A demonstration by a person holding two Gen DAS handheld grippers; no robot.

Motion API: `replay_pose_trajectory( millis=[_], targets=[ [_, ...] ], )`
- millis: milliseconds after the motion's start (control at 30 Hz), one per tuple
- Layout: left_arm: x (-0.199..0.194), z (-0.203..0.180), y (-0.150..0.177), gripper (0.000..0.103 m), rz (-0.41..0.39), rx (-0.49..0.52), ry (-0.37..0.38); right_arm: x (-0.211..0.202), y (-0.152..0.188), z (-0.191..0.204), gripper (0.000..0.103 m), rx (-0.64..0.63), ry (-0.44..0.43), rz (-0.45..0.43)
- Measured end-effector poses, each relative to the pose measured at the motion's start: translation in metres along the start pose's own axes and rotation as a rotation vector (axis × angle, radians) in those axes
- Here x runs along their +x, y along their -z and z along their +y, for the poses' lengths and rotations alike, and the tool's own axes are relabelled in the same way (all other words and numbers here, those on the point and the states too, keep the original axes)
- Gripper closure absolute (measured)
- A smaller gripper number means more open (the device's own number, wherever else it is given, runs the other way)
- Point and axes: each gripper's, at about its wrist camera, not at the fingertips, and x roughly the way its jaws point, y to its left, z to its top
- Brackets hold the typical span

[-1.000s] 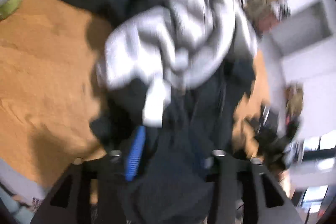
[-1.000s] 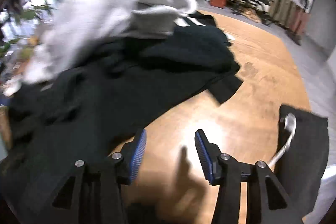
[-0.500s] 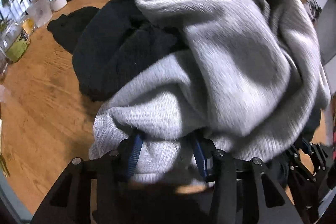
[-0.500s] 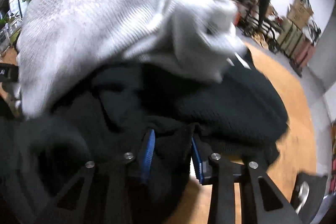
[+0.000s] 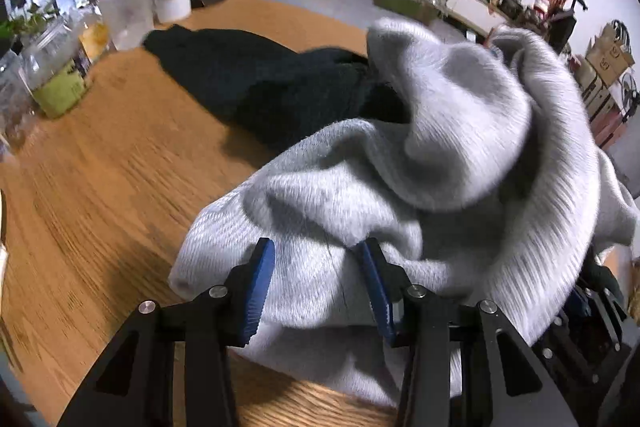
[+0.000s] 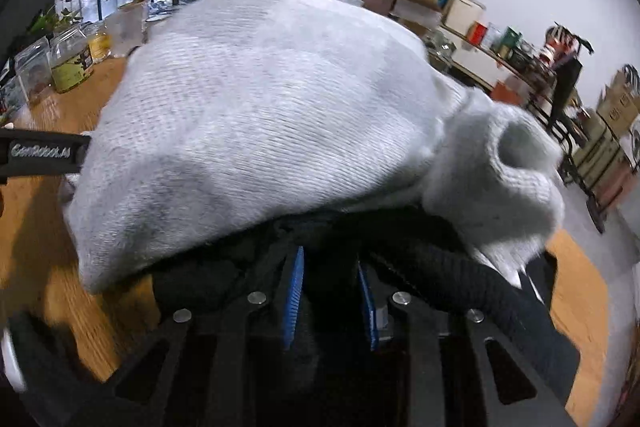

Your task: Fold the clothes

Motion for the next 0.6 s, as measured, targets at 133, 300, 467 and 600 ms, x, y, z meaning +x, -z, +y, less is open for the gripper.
replay_pose_trajectory(
  millis=[133,300,467,600],
  targets=[
    [-0.007,0.015,0.0,0.057,-0.04,-0.023,-0.016,0.021,-0.031,0.029,0.073,-0.034,-0.031,-0.028],
    [-0.023,0.018,0.001,0.057,-0.011,-0.008,0.043,0.001,-0.032,0.046,0.069,-0.052,-0.114,-0.061],
    [-0.036,0.007,0.007,0.057,-0.015,0.056,0.1,-0.047,-0.009,0.029,0.058,-0.032,-0.123,-0.099],
    [-0.046,-0.025,0.017,0.059,-0.029,0.149,0.148,-0.05,0.032,-0.038,0.05,0.054,0.121,0.014]
  ],
)
